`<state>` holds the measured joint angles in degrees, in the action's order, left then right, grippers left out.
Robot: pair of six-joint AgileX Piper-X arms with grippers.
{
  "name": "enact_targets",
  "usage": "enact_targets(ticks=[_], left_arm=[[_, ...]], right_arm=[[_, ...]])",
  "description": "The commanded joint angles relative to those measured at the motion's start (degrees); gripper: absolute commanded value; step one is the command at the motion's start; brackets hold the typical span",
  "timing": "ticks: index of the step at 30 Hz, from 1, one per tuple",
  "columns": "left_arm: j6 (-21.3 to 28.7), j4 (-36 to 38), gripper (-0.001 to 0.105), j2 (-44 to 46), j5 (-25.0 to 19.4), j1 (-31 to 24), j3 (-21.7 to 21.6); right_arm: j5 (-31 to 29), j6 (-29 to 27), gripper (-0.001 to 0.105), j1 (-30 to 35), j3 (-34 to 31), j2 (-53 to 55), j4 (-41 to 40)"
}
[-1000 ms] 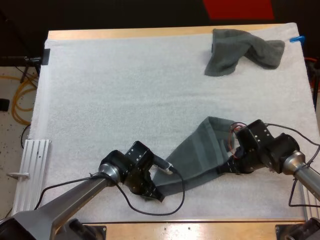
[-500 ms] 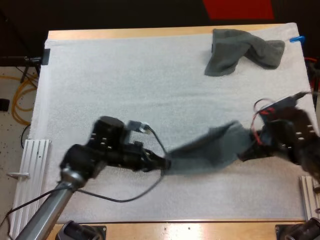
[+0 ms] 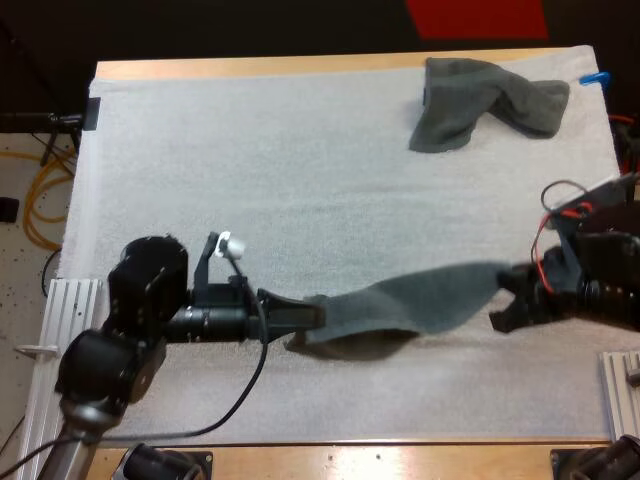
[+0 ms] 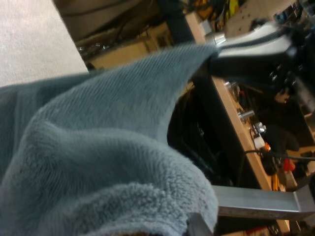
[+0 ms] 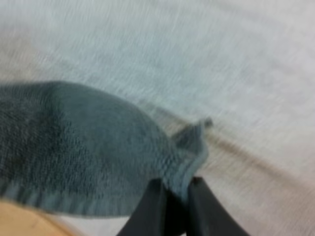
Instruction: Pick towel from pile fold and stack
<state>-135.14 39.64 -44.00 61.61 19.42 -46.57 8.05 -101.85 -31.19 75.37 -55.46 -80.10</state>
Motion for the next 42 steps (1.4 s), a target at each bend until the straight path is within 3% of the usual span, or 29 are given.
enact_targets(ticks=[1,4,10,14,17,20,28,30,37,42], left_arm=[[-1.0,-0.2,0.000,1.1,-0.6,0.2,-0.4],[-1.4,2.5,0.000,3.3,-1.1,0.2,-0.4],[1.8,11.4,0.000,6.8,-4.7,0.2,-0.2],[4.3,12.7,0.000,7.1,-9.5,0.2,1.4],[6.4,11.8,0.000,5.3,-14.8,0.2,3.2],[8.3,8.2,0.000,1.9,-18.7,0.2,5.2],[11.2,-7.0,0.000,-13.1,-24.6,0.2,6.9],[11.2,-13.9,0.000,-18.3,-25.1,0.2,6.9],[11.5,-27.8,0.000,-30.2,-28.7,0.2,6.9],[17.8,-31.1,0.000,-36.4,-30.8,-0.1,6.9]], right_arm=[[1.2,0.5,0.000,-0.4,0.6,0.4,-2.3],[1.3,2.3,0.000,-3.4,0.6,1.2,-6.0],[1.3,12.3,0.000,-10.1,0.6,3.0,-7.4],[0.6,14.3,0.000,-13.2,-1.6,1.9,-7.0],[-4.3,14.3,0.000,-13.0,-5.6,-0.8,-2.7],[-11.6,12.7,0.000,-12.5,-9.4,-5.2,5.6],[-11.9,9.2,0.000,-4.2,-12.0,-20.3,27.0],[-11.4,9.0,0.000,-1.6,-12.0,-24.6,32.0],[-9.2,9.0,0.000,3.3,-12.0,-33.2,40.9],[-9.2,9.0,0.000,4.5,-12.0,-36.2,42.8]])
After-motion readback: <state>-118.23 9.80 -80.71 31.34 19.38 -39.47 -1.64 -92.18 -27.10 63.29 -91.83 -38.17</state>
